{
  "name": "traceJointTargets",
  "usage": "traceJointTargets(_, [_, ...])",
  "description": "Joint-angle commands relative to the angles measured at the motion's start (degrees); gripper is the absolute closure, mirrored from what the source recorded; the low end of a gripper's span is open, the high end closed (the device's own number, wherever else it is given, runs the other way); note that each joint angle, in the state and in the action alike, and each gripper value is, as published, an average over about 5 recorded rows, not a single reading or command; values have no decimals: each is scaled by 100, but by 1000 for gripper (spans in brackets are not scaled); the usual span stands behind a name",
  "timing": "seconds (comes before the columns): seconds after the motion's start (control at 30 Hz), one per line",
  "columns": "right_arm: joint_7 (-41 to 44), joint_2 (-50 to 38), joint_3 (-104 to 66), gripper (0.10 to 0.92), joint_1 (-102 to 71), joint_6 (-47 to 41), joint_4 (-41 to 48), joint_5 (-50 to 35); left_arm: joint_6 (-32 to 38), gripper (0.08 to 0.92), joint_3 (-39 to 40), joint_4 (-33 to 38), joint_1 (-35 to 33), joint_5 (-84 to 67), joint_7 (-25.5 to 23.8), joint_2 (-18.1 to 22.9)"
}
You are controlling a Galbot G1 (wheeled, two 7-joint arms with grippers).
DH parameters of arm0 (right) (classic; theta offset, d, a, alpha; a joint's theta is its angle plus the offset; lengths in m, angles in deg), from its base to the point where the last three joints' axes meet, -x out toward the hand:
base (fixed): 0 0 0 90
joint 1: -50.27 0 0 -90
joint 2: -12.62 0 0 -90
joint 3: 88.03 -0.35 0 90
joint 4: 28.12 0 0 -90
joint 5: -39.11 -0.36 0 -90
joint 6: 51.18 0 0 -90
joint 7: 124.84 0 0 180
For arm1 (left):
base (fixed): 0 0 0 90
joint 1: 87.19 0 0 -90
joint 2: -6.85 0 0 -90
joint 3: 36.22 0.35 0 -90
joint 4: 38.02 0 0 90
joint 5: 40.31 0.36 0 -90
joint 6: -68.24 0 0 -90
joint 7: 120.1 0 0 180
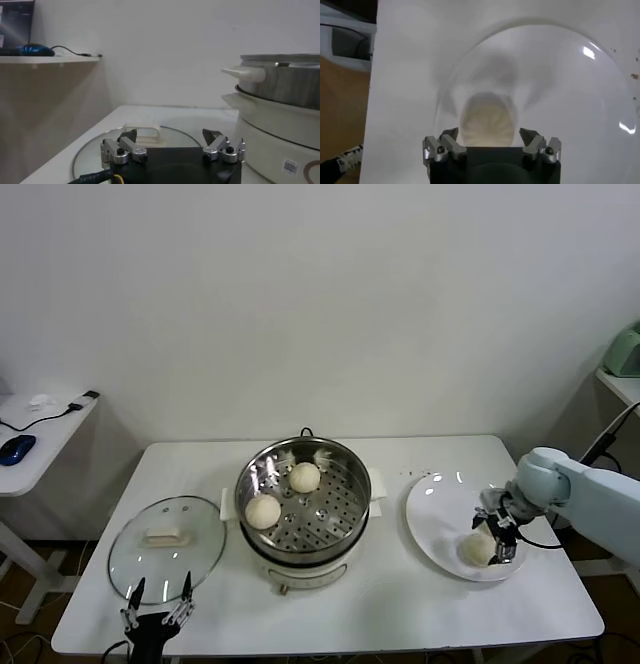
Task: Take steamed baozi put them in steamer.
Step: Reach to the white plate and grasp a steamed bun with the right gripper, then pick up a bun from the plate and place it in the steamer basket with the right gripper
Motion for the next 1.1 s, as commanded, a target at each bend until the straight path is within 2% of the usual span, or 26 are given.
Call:
traceJointTargets(0.03, [-137,70,-191,295,-326,8,143,167,3,177,-16,-13,6,-22,6,-5])
traceJointTargets(0.2, [-125,-21,-83,439,-118,55,-43,76,-4,177,-34,4,7,-34,8,-24])
traceJointTargets(0.37, [128,-103,565,538,1360,184,-674,-427,-20,177,-66,16,4,-62,9,-84])
traceJointTargets(0.5, [391,466,1092,541,3047,329,-901,-887,-56,177,-30,27,40,-72,26,-112])
traceJointTargets(0.7, [534,2126,1412,533,4521,1071,-811,-1325,-111,177,82,74,65,-65,43,-112])
traceJointTargets(0.93, [458,3736,1409,519,4561,2409,-888,-684,-262,177,101,251,-59,-158,71,-158])
traceJointTargets(1.1, [479,4162,1519,513,3995,3067,-1168,-167,-303,177,71,367,-95,-150,68,-171])
